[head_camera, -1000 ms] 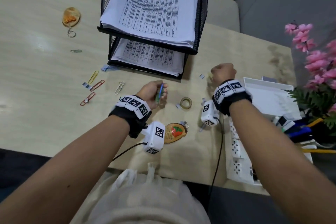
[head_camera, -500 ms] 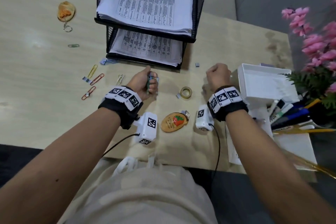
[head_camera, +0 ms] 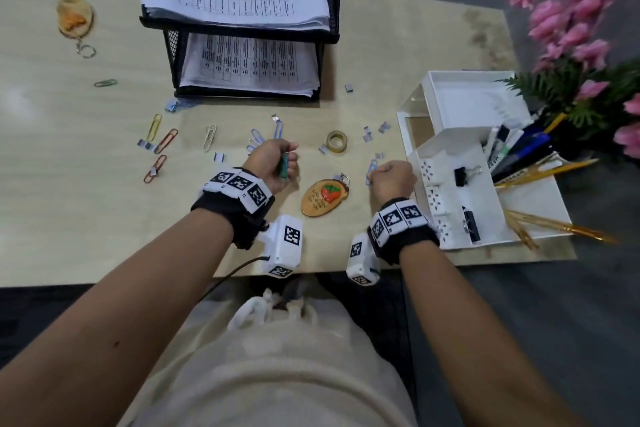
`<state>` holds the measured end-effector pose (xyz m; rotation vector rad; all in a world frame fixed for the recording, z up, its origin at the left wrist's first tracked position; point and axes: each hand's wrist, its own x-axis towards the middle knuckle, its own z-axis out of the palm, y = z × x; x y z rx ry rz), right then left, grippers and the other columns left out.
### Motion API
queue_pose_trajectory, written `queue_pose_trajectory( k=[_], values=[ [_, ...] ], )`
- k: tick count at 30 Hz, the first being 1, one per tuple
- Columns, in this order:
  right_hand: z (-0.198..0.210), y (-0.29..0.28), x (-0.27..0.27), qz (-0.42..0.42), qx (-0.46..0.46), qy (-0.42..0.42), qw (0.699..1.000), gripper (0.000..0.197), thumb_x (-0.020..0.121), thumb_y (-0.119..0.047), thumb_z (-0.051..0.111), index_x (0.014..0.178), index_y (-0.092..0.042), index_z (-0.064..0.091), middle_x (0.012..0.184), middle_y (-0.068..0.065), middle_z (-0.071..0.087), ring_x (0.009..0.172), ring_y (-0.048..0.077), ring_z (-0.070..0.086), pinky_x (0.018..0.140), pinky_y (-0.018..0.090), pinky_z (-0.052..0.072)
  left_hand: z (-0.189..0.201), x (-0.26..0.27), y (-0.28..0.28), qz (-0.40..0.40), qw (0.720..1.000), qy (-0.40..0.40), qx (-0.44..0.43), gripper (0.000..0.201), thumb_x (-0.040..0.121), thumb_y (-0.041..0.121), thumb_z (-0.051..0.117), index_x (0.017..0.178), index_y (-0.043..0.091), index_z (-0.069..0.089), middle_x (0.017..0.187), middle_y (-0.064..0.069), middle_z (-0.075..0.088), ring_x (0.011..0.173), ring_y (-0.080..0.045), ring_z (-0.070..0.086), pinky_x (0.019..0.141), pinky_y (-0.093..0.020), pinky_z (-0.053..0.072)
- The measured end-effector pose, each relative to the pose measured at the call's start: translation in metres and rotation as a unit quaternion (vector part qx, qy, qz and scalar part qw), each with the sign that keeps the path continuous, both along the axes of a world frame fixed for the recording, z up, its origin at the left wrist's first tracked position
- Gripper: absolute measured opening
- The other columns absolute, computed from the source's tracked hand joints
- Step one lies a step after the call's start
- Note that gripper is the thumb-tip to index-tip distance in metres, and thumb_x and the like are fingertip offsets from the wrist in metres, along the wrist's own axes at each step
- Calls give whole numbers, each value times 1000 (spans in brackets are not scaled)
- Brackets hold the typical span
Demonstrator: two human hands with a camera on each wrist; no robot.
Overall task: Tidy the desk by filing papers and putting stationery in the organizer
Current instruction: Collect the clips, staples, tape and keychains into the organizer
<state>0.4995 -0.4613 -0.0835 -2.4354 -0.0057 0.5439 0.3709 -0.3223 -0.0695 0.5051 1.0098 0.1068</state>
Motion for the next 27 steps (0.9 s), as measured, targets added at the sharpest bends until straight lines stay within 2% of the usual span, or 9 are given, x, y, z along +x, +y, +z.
queue_pose_trajectory(
  k=[3,6,9,12,15,18,22,24,27],
  values=[
    [6,6,-5,44,-60,7,997,24,85,-2,57,107,4,63,116,23,63,109,36,59,85,33,48,-8,-12,0,23,1000,7,-6,24,94,10,33,72,14,40,41,3,37,27,-7,34,29,-9,29],
    [14,10,-11,87,-102,5,991,31,84,-2,55,115,5,57,120,23,59,110,37,57,82,35,47,-11,-26,1,46,999,3,-1,22,94,9,35,73,12,42,36,3,43,28,-9,43,31,-11,36],
    [32,17,-23,106,-68,-16,992,21,82,0,52,100,5,62,112,22,63,105,36,58,83,35,48,-12,-41,5,59,998,3,-1,26,95,12,34,72,10,46,45,-1,54,34,-11,56,36,-13,46],
    [50,40,-48,157,67,-3,985,16,77,1,56,65,-4,65,79,13,66,81,28,61,79,39,52,-11,-52,7,64,998,-18,-14,32,97,21,35,72,8,50,66,-9,58,40,-15,63,41,-16,51],
    [58,67,-82,244,157,64,955,32,74,2,67,50,-15,54,53,2,54,49,14,50,50,25,46,-8,-58,10,65,997,-43,-21,49,100,40,26,72,8,51,52,-10,66,42,-18,66,51,-22,54],
    [57,90,-94,281,169,91,940,37,76,0,70,48,-20,54,50,2,54,39,6,48,44,18,44,-5,-65,23,79,995,-54,-22,57,99,47,16,73,9,50,43,-7,62,37,-17,61,49,-19,50],
    [37,120,-78,176,125,27,976,35,73,-6,66,41,-15,54,45,0,58,70,33,68,67,40,51,-1,-83,46,68,997,-24,-20,46,99,36,23,63,14,42,32,3,45,24,-8,40,35,-5,35],
    [31,130,-76,179,35,-8,983,12,77,-14,66,67,-8,65,78,16,70,97,37,65,68,35,42,-1,-94,57,52,999,-11,-12,41,98,31,26,61,17,37,31,5,38,22,-5,32,31,-5,26],
    [14,140,-73,201,-51,-16,978,29,79,-21,65,95,4,65,107,25,66,104,36,61,76,36,47,-3,-109,72,54,998,3,9,41,99,28,26,61,17,34,30,6,32,21,-5,25,28,-7,19]
  ],
)
